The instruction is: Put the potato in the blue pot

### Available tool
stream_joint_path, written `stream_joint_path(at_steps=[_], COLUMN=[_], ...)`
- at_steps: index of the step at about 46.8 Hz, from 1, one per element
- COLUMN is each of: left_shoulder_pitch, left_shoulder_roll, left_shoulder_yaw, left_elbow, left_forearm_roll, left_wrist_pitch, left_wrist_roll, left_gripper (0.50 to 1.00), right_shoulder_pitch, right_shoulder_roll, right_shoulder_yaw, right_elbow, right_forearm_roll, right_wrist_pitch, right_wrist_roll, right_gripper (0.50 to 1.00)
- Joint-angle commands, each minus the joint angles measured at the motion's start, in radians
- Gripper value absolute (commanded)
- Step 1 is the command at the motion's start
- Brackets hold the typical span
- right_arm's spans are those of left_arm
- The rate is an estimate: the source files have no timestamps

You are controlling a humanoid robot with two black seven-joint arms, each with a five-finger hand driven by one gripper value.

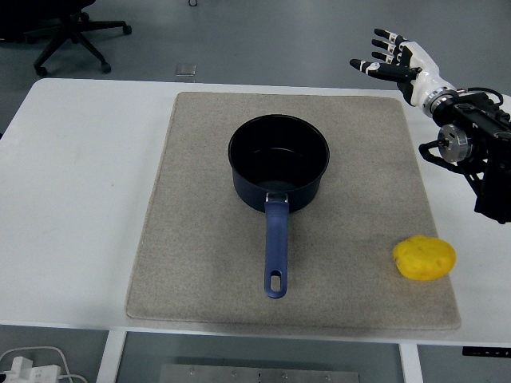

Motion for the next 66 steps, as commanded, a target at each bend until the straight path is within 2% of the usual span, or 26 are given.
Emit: stream_joint_path(at_steps=[1, 19, 28, 52, 57, 66], left_shoulder_pitch=[-0.001, 0.000, 0.000, -0.001, -0.001, -0.001], left_shoulder_roll=[0.000, 0.000, 0.000, 0.000, 0.000, 0.000], left_shoulder_yaw=[0.001, -0.001, -0.001, 0.001, 0.001, 0.001], left_elbow=[0.000, 0.000, 0.000, 0.000, 0.000, -0.002], left_forearm_roll=[-0.001, 0.000, 0.000, 0.000, 0.000, 0.000], left_wrist_pitch=[0.001, 0.001, -0.002, -0.002, -0.002, -0.002], left_wrist_roll=[0.000, 0.000, -0.002, -0.002, -0.002, 0.000], left_gripper=[0.996, 0.996, 0.996, 0.996, 0.996, 0.996], right_shoulder_pitch=[-0.001, 0.000, 0.008, 0.040, 0.040, 0.036], right_shoulder_roll=[-0.001, -0.003, -0.026, -0.190, -0.250, -0.386], right_shoulder_yaw=[0.000, -0.009, -0.099, -0.109, -0.110, -0.109], right_elbow=[0.000, 0.012, 0.016, 0.039, 0.073, 0.197], right_forearm_roll=[0.000, -0.002, -0.109, -0.299, -0.317, -0.363], right_wrist_pitch=[0.001, 0.009, 0.035, 0.208, 0.247, 0.307], right_wrist_roll=[0.000, 0.000, 0.009, 0.011, 0.011, 0.020], right_gripper=[0.932, 0.932, 0.932, 0.932, 0.932, 0.932])
